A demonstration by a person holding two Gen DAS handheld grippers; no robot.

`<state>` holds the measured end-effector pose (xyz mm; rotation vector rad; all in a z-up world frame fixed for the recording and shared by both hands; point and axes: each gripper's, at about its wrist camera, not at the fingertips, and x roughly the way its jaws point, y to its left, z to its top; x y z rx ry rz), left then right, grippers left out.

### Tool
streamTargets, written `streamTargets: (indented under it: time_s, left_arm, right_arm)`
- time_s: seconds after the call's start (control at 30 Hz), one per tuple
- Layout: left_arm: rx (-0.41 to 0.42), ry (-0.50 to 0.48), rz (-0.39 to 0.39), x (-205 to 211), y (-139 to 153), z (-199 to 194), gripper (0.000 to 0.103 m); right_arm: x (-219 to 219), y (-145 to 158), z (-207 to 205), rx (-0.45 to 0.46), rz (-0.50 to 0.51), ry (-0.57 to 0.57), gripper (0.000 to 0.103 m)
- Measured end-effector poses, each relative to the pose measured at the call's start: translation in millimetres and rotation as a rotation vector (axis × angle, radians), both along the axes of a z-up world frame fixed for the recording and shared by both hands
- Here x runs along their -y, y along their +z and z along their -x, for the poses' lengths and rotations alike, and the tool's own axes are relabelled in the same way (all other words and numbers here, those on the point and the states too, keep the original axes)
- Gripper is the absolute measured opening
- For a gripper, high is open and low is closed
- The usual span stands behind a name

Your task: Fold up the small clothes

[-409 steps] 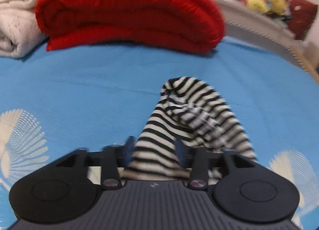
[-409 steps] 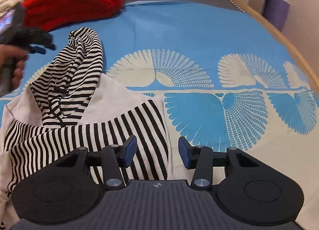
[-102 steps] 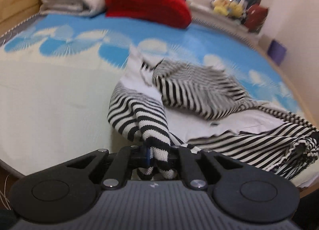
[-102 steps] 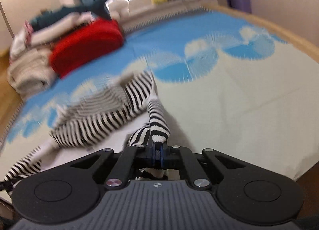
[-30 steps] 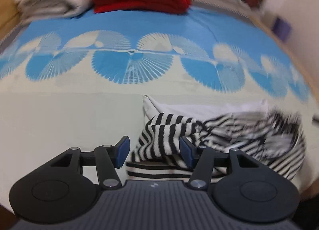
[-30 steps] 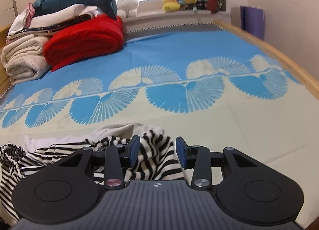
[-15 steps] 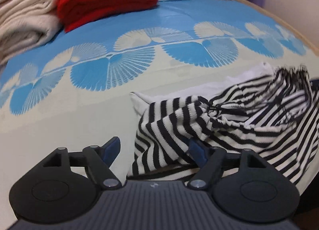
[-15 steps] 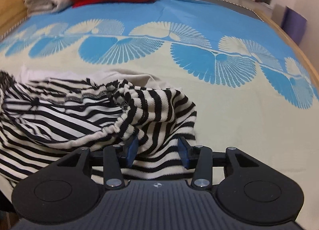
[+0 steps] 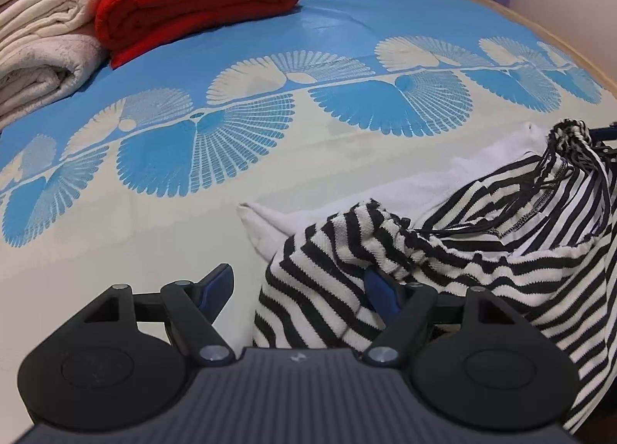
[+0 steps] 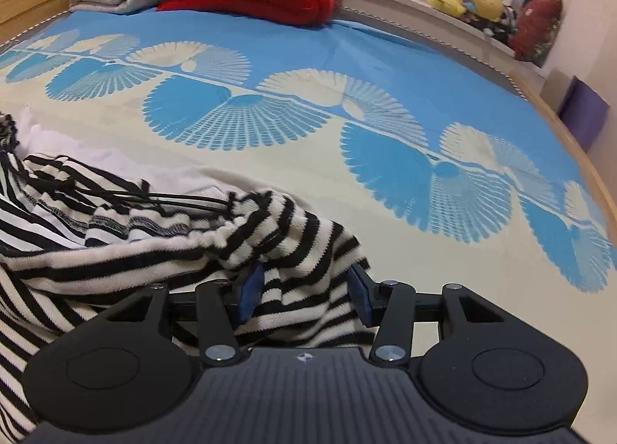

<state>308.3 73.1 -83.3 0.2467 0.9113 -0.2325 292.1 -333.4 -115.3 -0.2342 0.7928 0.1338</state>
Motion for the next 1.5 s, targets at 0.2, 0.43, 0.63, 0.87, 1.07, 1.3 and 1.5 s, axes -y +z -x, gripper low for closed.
streamTargets:
  time_s: [0.2,0.43,0.63,0.87,1.07,1.3,1.5]
  left_arm:
    - [-0.016,-0.028,0.024,1,-9,-13,0.075]
    - [-0.023,-0.043,0.022,0,-10,-20,0.005]
    - [0.185,0.316,0.282,-64,37,-30,0.003]
    - [0.004,0.419,0.177,-52,0,-60,0.004]
    - [0.17,0.424,0.256,-56,21,-51,0.004]
    - [-0.095,0.451,0.227,-50,-6,-59,0.02]
    - [-0.051,0.401,0.228,-57,23,-18,0.061]
  right_arm:
    - [-9,-9,-17,0.001,0.025,0.011,0.05]
    - [-16,-3,-22,0.03,0.042,0.028,0.003]
    - [31,52,-24,0.242,-0.291,-0.22,0.002]
    - [4,26,-59,0.149,-0.178,-0.254,0.002]
    - [-3,39,-61,0.301,-0.172,-0.332,0.002]
    - [-1,-4,-82,-0.062,-0.223,-0.334,0.01]
    - [23,36,-38,0.005,-0.315,-0.353,0.037]
